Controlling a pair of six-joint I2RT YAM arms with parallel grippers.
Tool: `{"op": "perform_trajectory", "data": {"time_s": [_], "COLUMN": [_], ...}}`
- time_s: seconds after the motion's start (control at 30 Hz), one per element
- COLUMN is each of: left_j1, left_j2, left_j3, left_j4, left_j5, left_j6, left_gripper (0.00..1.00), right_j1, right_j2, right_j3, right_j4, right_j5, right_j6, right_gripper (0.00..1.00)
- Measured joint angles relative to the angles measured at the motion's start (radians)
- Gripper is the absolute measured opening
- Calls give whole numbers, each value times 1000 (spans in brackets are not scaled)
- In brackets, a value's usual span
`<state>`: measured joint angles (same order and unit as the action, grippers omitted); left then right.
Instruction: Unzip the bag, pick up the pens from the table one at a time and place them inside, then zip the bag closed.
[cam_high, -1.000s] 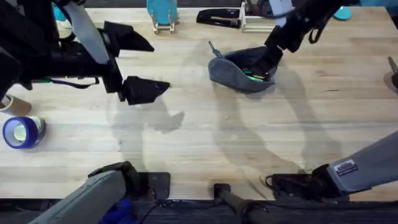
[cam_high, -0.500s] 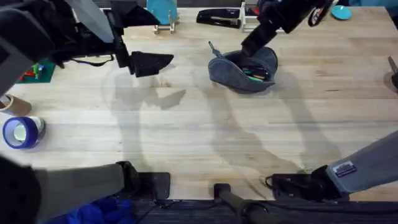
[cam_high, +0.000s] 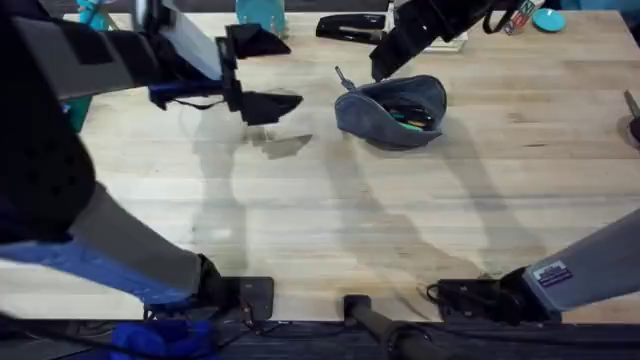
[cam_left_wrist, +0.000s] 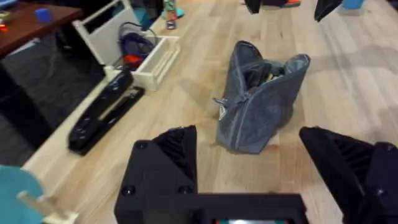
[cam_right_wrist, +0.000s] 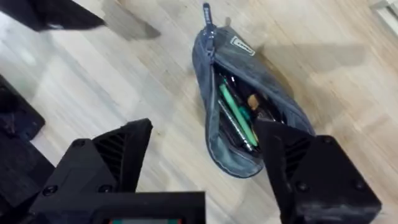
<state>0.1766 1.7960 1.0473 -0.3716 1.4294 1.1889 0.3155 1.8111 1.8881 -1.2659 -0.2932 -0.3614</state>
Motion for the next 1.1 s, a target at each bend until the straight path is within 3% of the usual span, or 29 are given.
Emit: {"op": "perform_trajectory", "data": {"time_s": [0.17, 0.53, 1.1], "left_j1": [-34, -41, -56], "left_j2": [76, 172, 191], "left_j3": [0, 0, 0], "left_j4": [43, 88, 91], "left_j5": [20, 53, 59], "left_j6": [0, -4, -8], "left_gripper": [991, 991, 991], "right_j1": [16, 16, 16], "right_j2": [0, 0, 0], "right_j3": [0, 1, 9], "right_j4": [0, 0, -5], "right_j5": [0, 0, -6], "right_j6": [41, 131, 245], "right_gripper": [998, 998, 998]}}
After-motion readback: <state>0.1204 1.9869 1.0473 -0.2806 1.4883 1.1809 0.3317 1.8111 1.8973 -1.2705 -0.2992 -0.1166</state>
